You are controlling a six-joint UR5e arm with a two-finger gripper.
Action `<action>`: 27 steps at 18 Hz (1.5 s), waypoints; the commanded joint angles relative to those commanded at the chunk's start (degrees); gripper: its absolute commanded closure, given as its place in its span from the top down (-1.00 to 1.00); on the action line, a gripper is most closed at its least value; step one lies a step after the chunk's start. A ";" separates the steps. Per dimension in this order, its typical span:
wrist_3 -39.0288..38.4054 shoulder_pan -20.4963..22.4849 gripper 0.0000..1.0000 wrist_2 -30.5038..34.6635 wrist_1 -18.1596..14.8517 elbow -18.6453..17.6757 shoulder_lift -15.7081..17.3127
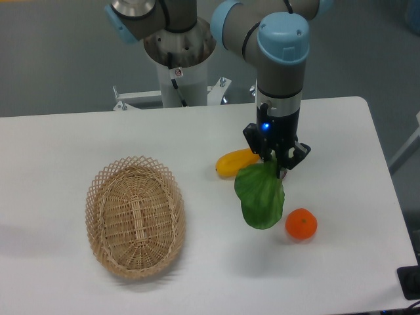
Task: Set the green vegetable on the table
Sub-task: 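Lower the held green bok choy toward the table with the gripper, then set the bok choy down on the table beside the orange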
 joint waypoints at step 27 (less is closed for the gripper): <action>-28.30 -7.47 -0.35 7.21 17.93 -0.27 -18.54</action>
